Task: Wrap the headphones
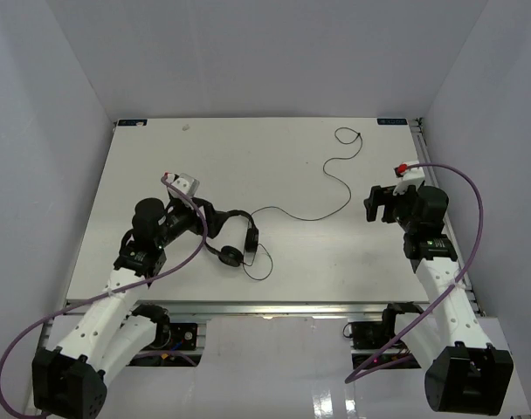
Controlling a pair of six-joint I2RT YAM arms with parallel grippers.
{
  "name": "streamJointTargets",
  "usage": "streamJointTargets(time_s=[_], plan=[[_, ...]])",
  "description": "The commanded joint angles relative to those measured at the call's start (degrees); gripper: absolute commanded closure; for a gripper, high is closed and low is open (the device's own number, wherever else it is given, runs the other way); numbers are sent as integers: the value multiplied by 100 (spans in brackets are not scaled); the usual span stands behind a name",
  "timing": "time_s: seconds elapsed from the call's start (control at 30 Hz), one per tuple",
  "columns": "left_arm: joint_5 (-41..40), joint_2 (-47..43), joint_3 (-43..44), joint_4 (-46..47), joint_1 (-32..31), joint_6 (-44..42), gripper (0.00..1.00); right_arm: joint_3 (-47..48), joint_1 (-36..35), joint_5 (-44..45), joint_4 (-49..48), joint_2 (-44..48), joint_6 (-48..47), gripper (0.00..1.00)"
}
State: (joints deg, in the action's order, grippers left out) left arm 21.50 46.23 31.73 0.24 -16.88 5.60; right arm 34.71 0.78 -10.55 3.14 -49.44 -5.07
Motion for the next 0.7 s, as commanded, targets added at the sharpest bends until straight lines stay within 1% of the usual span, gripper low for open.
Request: streamJointTargets(time_s=[0.0, 0.07, 0.13, 0.2, 0.27, 0.33, 0.4, 0.47, 0.5, 0.57, 0.67], plan=[[161, 218, 315, 3, 27, -49, 2, 18, 19, -120, -350, 153, -36, 10], [75, 555, 476, -357, 27, -309, 2, 255, 19, -1838, 520, 65, -1492, 10], [159, 1023, 756, -662, 27, -939, 2, 373, 19, -3673, 1333, -59, -2519, 10], [473, 1400, 973, -923, 27, -1478, 2, 337, 19, -4795, 1865, -137, -3817, 5], [544, 1940, 1313, -1195, 13, -2128, 2, 153, 19, -5600, 2259, -167, -4654, 4], [533, 2439, 1537, -1552, 10, -2656, 2, 26, 19, -5768, 2357, -135, -4968, 3], [434, 2870, 1828, -1737, 9, -2968, 2, -11, 19, -5537, 2358, -101, -4987, 2], [548, 3163, 2014, -1897, 3, -3639, 7, -67, 19, -5519, 2358, -98, -5014, 2], [582, 3341, 2135, -1964, 8, -3814, 7, -89, 19, -5546, 2358, -87, -5019, 2], [764, 3651, 2422, -2101, 10, -4186, 12, -88, 19, -5570, 2350, -76, -5013, 3], [850, 4256, 2726, -2233, 4, -4530, 16, -25, 19, -5542, 2331, -166, -4968, 2]])
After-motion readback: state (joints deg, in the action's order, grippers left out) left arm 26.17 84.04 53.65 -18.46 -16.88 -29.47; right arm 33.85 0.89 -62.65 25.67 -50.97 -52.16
